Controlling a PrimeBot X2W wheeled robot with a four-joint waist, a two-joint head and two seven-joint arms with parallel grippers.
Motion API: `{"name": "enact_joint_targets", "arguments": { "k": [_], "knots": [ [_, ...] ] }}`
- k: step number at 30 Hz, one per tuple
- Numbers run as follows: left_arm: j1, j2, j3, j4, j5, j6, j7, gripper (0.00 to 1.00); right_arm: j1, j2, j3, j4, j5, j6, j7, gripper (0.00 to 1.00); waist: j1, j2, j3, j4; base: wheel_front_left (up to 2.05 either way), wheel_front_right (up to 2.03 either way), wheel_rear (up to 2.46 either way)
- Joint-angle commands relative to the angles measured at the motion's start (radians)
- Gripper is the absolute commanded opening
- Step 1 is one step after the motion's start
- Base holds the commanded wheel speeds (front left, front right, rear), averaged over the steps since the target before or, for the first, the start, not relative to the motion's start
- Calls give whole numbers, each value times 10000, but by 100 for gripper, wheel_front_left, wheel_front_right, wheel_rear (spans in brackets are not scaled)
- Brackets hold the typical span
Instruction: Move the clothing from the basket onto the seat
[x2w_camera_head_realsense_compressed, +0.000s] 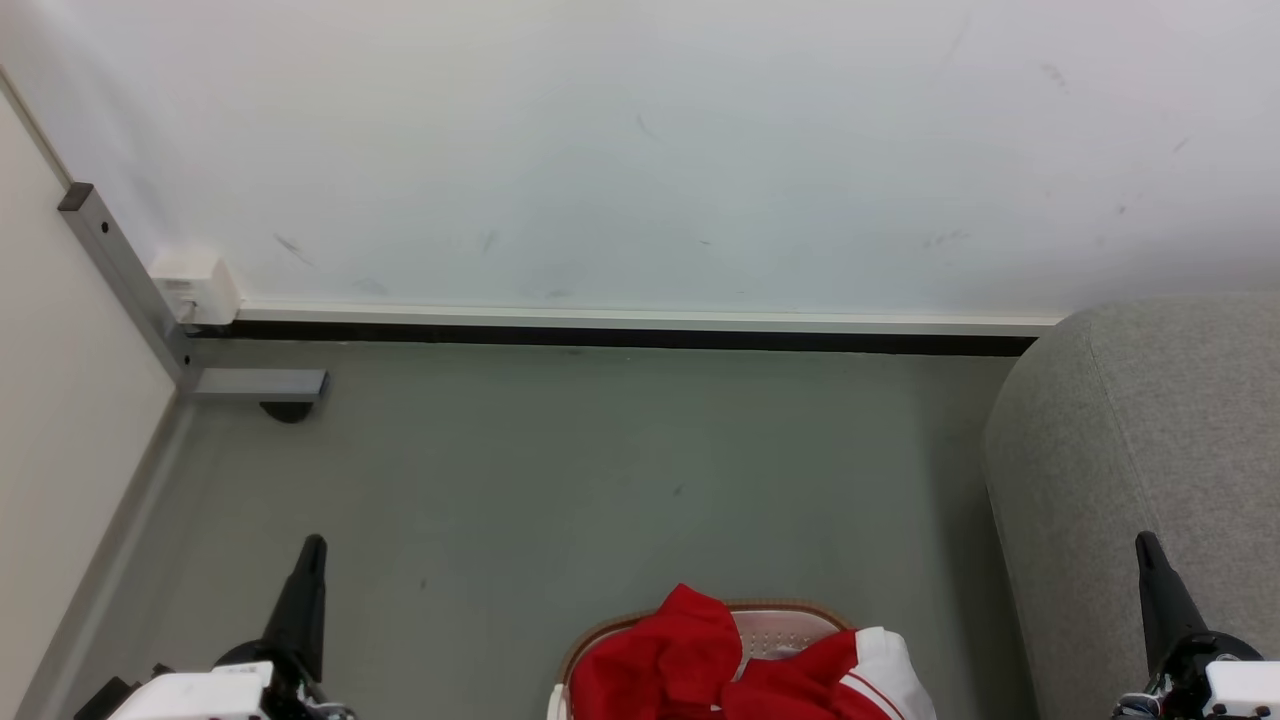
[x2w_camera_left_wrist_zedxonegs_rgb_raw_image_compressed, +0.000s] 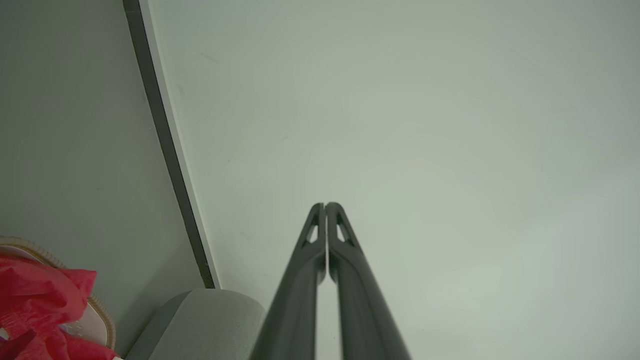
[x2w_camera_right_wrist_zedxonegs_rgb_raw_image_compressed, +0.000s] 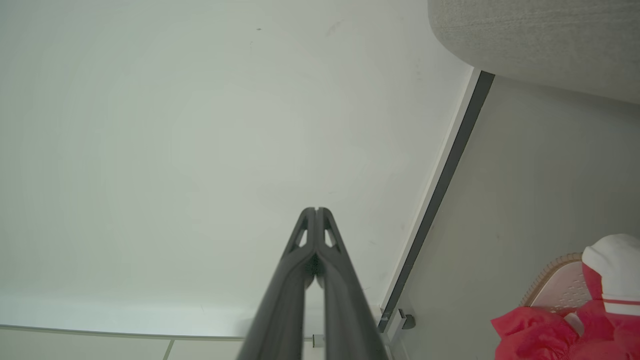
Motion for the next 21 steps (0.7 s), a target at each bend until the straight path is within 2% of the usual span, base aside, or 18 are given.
{"name": "enact_joint_targets", "arguments": {
  "k": [1,11,12,21],
  "knots": [
    [-85,78,6,-32,-142,-53,26,0,-140,-15,-32,-49,7,-27,13,0,0,0,0,0,0,0,0],
    [-86,78,6,-32,-142,-53,26,0,-140,-15,-32,-49,7,-27,13,0,0,0,0,0,0,0,0],
    [41,-23,-3,68,4,6,-12,100,41,13,15,64,1,0,-7,100,0,0,0,0,0,0,0],
    [277,-79,-127,105,-115,30,-291,100,243,94,300,28,167,-1,-278,100,0,0,7,-1,0,0,0]
  ]
}}
